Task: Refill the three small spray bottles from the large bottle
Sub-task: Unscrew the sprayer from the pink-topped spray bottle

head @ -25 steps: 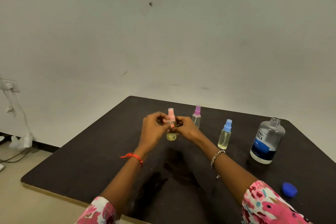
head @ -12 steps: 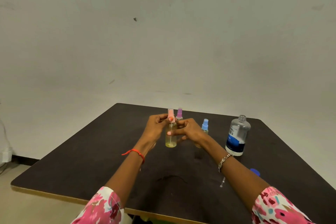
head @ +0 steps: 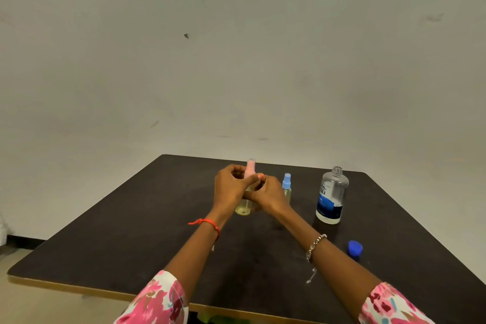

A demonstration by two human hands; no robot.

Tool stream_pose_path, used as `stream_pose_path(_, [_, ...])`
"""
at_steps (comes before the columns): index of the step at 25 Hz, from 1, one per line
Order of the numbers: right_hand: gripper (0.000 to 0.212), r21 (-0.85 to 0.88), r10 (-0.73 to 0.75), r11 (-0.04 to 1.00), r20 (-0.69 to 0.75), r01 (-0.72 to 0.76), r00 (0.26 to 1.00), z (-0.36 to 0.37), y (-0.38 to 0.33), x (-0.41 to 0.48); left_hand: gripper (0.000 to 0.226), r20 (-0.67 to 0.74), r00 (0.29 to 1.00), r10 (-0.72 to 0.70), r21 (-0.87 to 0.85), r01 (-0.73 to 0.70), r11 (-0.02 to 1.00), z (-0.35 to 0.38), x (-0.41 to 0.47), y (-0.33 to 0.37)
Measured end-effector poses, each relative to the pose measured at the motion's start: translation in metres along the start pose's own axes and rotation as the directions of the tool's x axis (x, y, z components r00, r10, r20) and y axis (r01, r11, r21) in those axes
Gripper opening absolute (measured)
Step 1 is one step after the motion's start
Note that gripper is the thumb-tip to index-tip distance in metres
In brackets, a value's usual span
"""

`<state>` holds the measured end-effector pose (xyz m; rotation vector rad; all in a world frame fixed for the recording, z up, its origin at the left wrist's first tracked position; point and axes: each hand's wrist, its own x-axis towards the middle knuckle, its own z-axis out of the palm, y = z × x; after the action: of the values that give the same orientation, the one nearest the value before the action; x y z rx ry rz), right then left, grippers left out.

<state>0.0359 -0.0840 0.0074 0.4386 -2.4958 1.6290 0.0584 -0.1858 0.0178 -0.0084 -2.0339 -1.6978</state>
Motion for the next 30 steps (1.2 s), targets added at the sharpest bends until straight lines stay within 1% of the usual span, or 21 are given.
stream_pose_path(2, [0.018,0.032,0.021,0.999,-0.045,-0.020,0.999,-0.004,0.001,0.004,0.043,0.189,0.980,-0.068,-0.080,0.085,0.993,-0.005,0.002,-0.003])
stream_pose_path(3, [0.018,0.029,0.015,0.999,-0.058,-0.013,0.998,-0.007,0.001,0.006,0.039,0.286,0.954,-0.087,-0.121,0.126,0.985,-0.008,0.002,-0.004])
stream_pose_path(4, [0.020,0.014,0.011,1.000,-0.054,-0.011,0.998,-0.011,0.001,0.009,0.030,0.370,0.924,-0.098,-0.167,0.170,0.971,-0.011,0.001,-0.006])
stream_pose_path(5, [0.018,-0.014,0.007,1.000,-0.031,-0.007,1.000,-0.016,0.001,0.012,0.024,0.423,0.900,-0.108,-0.205,0.211,0.956,-0.012,-0.001,-0.007])
stream_pose_path(6, [0.019,-0.039,0.003,0.999,0.019,-0.002,1.000,-0.020,0.000,0.013,0.023,0.438,0.891,-0.121,-0.237,0.245,0.940,-0.013,-0.002,-0.008])
stream_pose_path(7, [0.025,-0.070,-0.002,0.998,0.101,0.009,0.995,-0.024,-0.002,0.015,0.026,0.417,0.898,-0.140,-0.249,0.261,0.933,-0.013,-0.002,-0.009])
stream_pose_path(9, [0.039,-0.115,0.016,0.993,0.313,0.021,0.950,-0.036,-0.007,0.018,0.034,0.339,0.926,-0.165,-0.242,0.255,0.936,-0.011,-0.002,-0.009])
stream_pose_path(10, [0.041,-0.112,0.021,0.993,0.389,0.025,0.921,-0.043,-0.012,0.020,0.036,0.311,0.936,-0.163,-0.231,0.241,0.943,-0.011,-0.002,-0.009])
stream_pose_path(11, [0.042,-0.085,0.018,0.996,0.412,0.018,0.911,-0.049,-0.015,0.022,0.037,0.292,0.943,-0.160,-0.220,0.229,0.948,-0.011,-0.003,-0.010])
stream_pose_path(12, [0.041,-0.042,0.011,0.999,0.384,0.006,0.923,-0.054,-0.018,0.025,0.038,0.279,0.948,-0.156,-0.212,0.219,0.952,-0.011,-0.003,-0.010])
stream_pose_path(14, [0.026,-0.013,-0.037,0.999,0.251,0.042,0.967,-0.057,-0.024,0.029,0.041,0.257,0.954,-0.153,-0.191,0.205,0.960,-0.010,-0.003,-0.012])
stream_pose_path(15, [0.020,-0.066,-0.070,0.994,0.186,0.083,0.980,-0.056,-0.026,0.030,0.042,0.249,0.956,-0.152,-0.179,0.200,0.963,-0.009,-0.003,-0.012])
stream_pose_path(17, [0.027,-0.199,-0.131,0.968,0.120,0.153,0.984,-0.051,-0.029,0.031,0.042,0.247,0.957,-0.150,-0.170,0.196,0.966,-0.007,-0.003,-0.010])
stream_pose_path(19, [0.031,-0.252,-0.169,0.948,0.127,0.197,0.977,-0.049,-0.033,0.030,0.042,0.256,0.955,-0.152,-0.162,0.197,0.967,-0.005,-0.003,-0.008])
stream_pose_path(22, [0.022,-0.233,-0.190,0.941,0.244,0.247,0.951,-0.057,-0.040,0.031,0.046,0.273,0.948,-0.162,-0.134,0.204,0.970,-0.008,-0.002,-0.009])
stream_pose_path(23, [0.025,-0.208,-0.194,0.943,0.292,0.260,0.937,-0.060,-0.043,0.031,0.046,0.276,0.947,-0.165,-0.130,0.207,0.970,-0.009,-0.002,-0.010])
stream_pose_path(24, [0.033,-0.179,-0.188,0.950,0.326,0.255,0.927,-0.062,-0.045,0.031,0.046,0.277,0.946,-0.168,-0.128,0.210,0.969,-0.010,-0.001,-0.011])
stream_pose_path(25, [0.040,-0.165,-0.177,0.956,0.334,0.242,0.926,-0.062,-0.046,0.031,0.046,0.275,0.947,-0.168,-0.124,0.209,0.970,-0.011,-0.001,-0.012])
stream_pose_path(27, [0.042,-0.234,-0.167,0.943,0.277,0.235,0.946,-0.056,-0.048,0.030,0.046,0.271,0.949,-0.163,-0.104,0.197,0.975,-0.010,0.000,-0.013])
stream_pose_path(29, [0.030,-0.364,-0.203,0.894,0.195,0.263,0.960,-0.051,-0.048,0.029,0.046,0.266,0.950,-0.163,-0.079,0.190,0.979,-0.009,0.000,-0.014])
stream_pose_path(30, [0.025,-0.400,-0.215,0.874,0.192,0.277,0.958,-0.051,-0.049,0.029,0.047,0.266,0.949,-0.166,-0.067,0.190,0.979,-0.008,0.000,-0.014])
